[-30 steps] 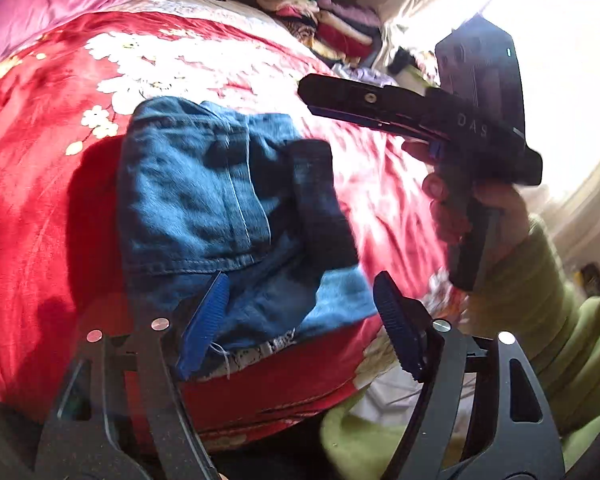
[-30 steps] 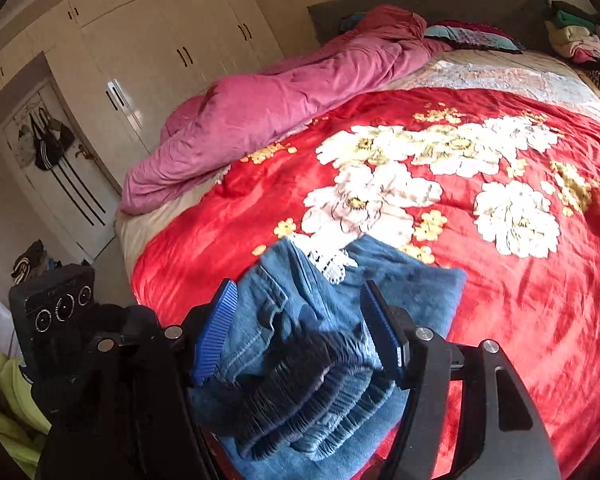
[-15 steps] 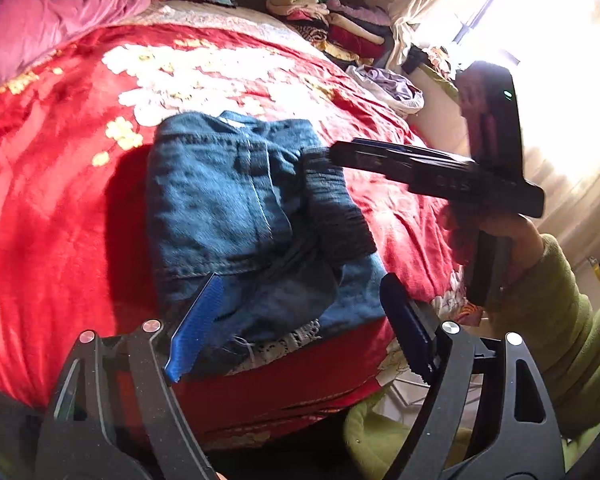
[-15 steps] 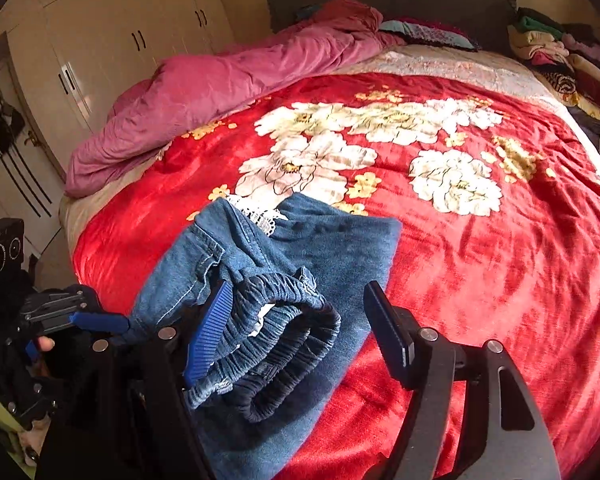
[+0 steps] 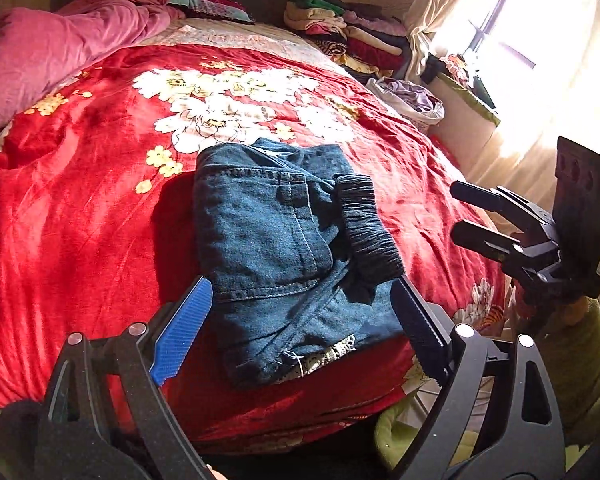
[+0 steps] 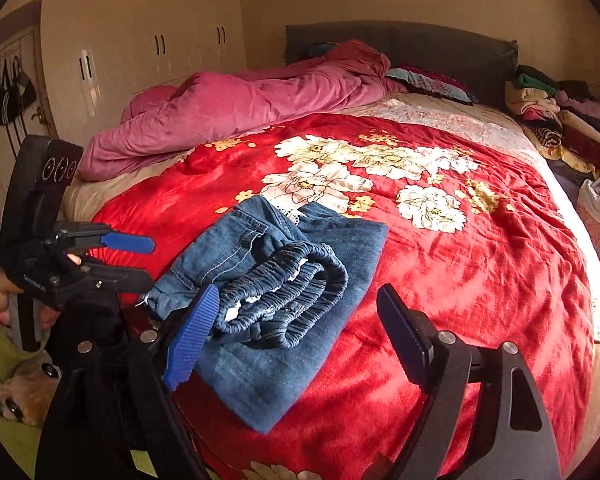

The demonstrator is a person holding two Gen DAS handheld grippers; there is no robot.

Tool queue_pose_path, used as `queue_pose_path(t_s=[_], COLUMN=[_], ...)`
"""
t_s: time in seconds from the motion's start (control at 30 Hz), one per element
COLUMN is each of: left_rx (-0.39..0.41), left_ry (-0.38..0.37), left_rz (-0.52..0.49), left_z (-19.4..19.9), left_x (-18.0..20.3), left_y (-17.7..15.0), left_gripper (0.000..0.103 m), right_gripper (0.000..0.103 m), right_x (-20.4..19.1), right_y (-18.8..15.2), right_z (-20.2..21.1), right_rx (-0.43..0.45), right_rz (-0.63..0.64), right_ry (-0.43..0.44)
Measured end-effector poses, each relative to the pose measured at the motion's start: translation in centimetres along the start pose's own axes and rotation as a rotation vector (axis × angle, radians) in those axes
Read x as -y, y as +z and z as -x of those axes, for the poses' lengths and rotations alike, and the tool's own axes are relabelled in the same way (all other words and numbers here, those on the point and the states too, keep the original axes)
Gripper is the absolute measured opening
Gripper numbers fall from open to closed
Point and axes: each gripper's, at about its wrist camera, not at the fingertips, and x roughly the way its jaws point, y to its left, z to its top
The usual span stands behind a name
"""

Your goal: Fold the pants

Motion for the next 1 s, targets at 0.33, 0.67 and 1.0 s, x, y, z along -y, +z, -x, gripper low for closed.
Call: queue_pose_path(t_s=[0.33,0.67,1.0], left_rx=[-0.022,-0.01,-0.117], left_ry=[0.053,-0.011,-0.021], left_rz=[0.057,0.022,0.054], left_z=[-1.0,-1.8,-8.9], left_x=[-3.1,-2.9,-4.8], left_y=[1.1,5.6,5.7], left_gripper=[0.085,0.054,0.043], right_gripper=[0.082,0.081,0.047], right_x=[-3.7,-8.6,-13.1], right_y=[-2.1,-1.9,-2.3], right_z=[0.3,-1.7,-5.3], right_rx=[-0.014,-0.034,-0.105], right_rz=[0.128,0.238,0.523], right_ry=[0.031,0.143,0.112])
